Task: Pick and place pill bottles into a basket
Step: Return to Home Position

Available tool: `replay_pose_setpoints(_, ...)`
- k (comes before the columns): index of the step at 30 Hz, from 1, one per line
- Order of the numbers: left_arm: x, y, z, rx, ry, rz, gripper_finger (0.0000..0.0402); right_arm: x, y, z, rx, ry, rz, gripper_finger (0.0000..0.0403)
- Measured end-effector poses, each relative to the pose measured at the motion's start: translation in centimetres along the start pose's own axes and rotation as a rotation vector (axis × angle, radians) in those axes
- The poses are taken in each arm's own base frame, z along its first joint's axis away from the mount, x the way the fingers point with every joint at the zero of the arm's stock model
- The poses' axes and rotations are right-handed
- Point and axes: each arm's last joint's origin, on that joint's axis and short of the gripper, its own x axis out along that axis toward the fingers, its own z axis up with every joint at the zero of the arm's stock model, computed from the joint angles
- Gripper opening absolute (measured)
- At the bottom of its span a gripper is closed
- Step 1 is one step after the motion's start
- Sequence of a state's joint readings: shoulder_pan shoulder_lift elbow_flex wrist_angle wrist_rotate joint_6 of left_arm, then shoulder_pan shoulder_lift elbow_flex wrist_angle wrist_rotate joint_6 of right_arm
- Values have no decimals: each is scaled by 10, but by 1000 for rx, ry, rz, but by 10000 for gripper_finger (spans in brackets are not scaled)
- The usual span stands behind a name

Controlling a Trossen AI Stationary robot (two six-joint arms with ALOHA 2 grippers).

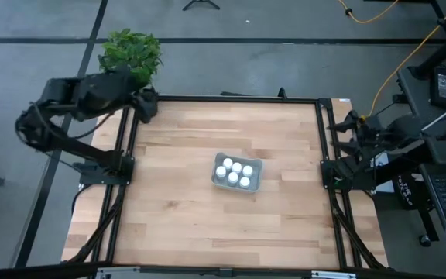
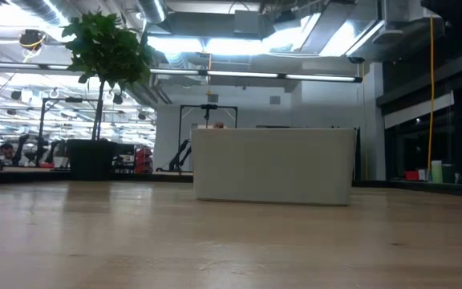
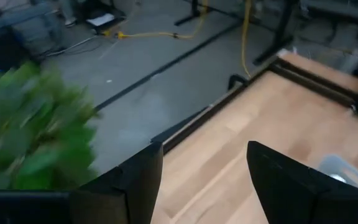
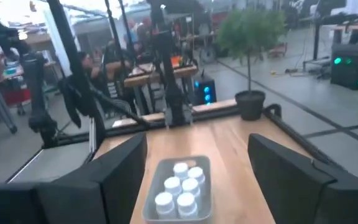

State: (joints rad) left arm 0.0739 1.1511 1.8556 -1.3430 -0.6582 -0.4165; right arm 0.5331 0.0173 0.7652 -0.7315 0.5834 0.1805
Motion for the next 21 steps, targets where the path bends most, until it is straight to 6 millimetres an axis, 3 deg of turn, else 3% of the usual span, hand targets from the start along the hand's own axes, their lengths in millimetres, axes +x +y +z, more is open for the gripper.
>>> replay_pose_setpoints(3, -1, 17, -34, -91, -36, -6, 226, 12, 6, -13, 14, 2, 11, 281)
replay_pose_setpoints(7, 18, 21, -89, -227, -70, -142, 226, 30, 13, -40, 52, 37, 4, 281)
replay_pose_setpoints(13, 71, 5, -173, -382, -133, -434, 226, 56, 23, -81, 90, 41, 3, 281)
replay_pose_setpoints(17, 101, -2, -216, -484, -143, -490, 226, 68, 27, -105, 132, 33, 6, 281)
replay_pose_setpoints(21, 120, -6, -247, -478, -102, -518, 226, 74, 27, -125, 142, 62, -3, 281)
